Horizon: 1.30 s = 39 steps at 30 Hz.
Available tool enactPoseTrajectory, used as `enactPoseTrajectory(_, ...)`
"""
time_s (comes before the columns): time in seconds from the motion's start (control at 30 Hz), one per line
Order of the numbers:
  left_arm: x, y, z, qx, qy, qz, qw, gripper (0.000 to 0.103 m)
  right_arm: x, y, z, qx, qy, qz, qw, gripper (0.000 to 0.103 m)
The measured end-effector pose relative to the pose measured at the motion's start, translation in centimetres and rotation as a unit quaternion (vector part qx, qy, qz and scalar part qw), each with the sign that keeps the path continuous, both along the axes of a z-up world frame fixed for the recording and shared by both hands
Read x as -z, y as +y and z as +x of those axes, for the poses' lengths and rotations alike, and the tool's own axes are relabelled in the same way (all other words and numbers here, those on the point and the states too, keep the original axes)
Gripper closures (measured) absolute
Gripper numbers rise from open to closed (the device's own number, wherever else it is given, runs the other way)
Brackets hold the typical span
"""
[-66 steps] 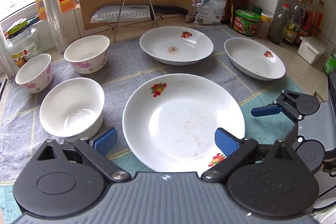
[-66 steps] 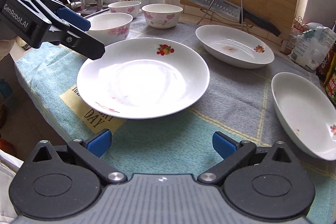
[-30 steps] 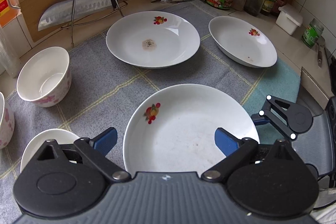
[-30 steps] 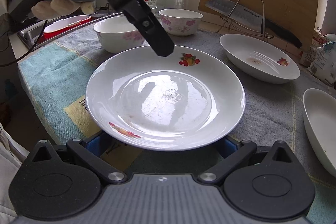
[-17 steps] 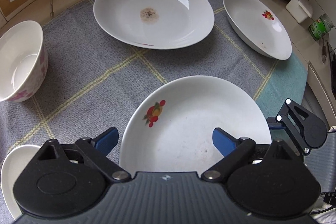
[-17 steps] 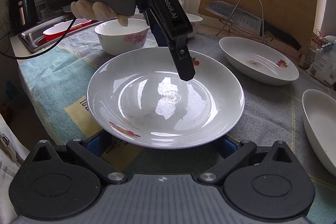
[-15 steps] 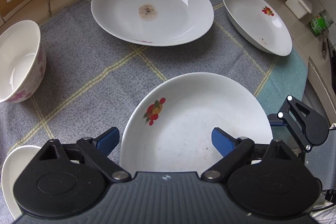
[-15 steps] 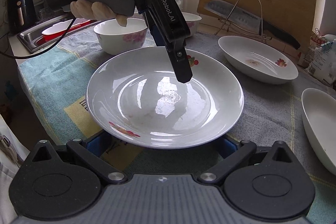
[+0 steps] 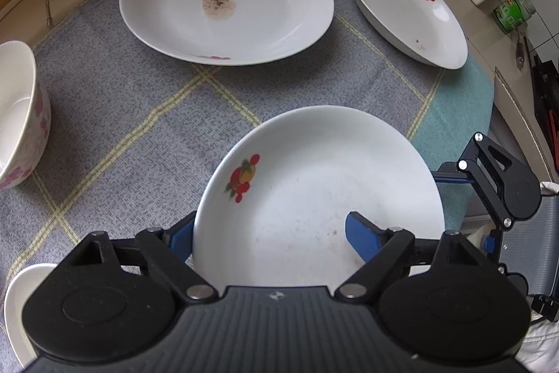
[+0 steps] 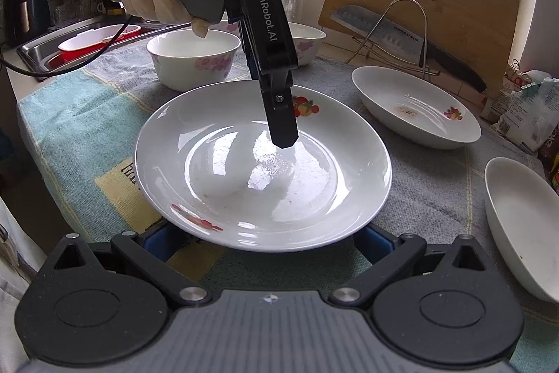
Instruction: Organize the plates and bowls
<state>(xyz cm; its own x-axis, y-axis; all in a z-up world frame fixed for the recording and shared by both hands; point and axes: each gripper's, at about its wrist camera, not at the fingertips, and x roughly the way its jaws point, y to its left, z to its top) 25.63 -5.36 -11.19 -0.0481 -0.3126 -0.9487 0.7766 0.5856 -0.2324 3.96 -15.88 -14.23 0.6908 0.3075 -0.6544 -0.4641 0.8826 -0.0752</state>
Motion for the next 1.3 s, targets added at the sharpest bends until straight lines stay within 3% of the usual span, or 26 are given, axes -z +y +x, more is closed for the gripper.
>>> enactPoseTrajectory(0.5,-0.1,-1.8,-0.5,0.037,0.012,-0.021,0.999,0.017,-0.3,-1.5,-0.5,0.012,0.02,-0.003,1.0,0.0)
enactPoseTrajectory(0.7,0.2,-1.8,0.2,0.032,0.036,-0.025,0.9985,0.017,-0.3,-1.5,-0.5,0.008,0.018,-0.008,1.0,0.0)
enactPoseTrajectory(1.3,0.3,-1.9,-0.2,0.038,0.032,-0.021,0.9986,0.016,-0.5,-1.3,-0.2,0.015,0.035,-0.004,0.999,0.0)
